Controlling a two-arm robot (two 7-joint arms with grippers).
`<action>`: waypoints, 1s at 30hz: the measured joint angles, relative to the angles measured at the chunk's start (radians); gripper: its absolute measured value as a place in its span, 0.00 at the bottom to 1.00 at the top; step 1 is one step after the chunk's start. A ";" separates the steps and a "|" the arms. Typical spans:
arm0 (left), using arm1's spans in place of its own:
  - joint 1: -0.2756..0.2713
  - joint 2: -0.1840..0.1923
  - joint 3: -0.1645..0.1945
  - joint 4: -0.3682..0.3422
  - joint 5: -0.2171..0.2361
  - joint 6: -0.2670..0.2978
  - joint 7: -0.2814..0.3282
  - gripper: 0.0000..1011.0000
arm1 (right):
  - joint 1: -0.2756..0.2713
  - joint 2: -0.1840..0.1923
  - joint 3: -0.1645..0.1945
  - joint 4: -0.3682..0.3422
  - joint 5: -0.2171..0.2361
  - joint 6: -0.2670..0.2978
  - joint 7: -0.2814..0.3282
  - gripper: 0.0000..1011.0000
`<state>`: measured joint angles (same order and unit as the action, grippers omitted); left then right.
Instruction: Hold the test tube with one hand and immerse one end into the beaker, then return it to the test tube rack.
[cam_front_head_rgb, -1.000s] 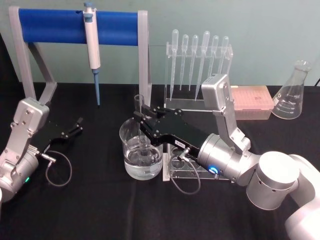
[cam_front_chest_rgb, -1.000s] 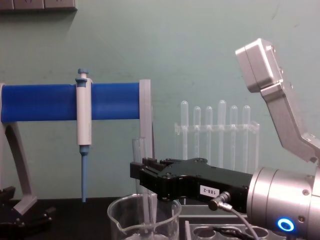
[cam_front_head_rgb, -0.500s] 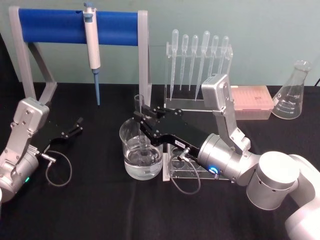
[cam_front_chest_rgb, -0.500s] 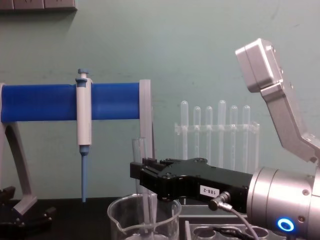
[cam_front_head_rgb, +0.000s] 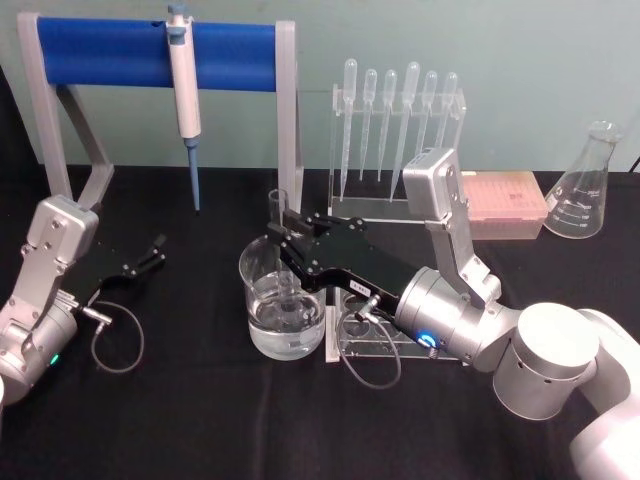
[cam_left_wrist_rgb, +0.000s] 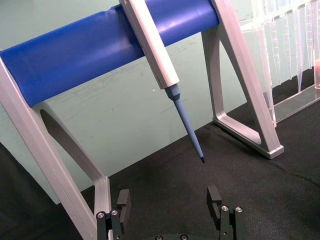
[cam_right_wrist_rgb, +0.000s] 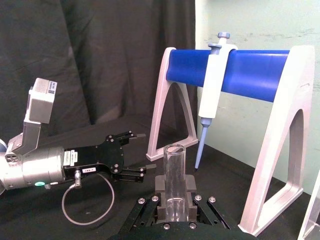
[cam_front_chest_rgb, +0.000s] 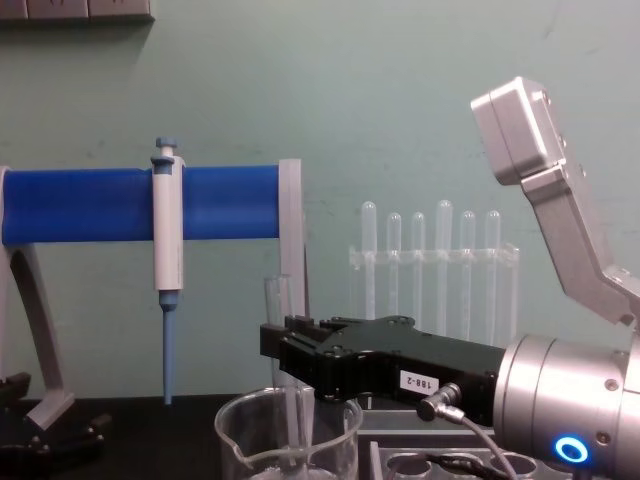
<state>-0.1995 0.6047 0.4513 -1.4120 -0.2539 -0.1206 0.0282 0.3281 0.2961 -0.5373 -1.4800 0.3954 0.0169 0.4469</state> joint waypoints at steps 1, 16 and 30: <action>0.000 0.000 0.000 0.000 0.000 0.000 0.000 0.99 | 0.000 0.000 0.000 0.000 0.000 0.000 0.000 0.22; 0.000 0.000 0.000 0.000 0.000 0.000 0.000 0.99 | 0.000 0.000 0.000 0.000 0.000 0.000 0.000 0.22; 0.000 0.000 0.000 0.000 0.000 0.000 0.000 0.99 | 0.000 0.000 0.000 0.000 0.000 0.000 0.000 0.22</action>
<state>-0.1995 0.6047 0.4514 -1.4120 -0.2539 -0.1205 0.0283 0.3281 0.2961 -0.5372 -1.4800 0.3955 0.0169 0.4469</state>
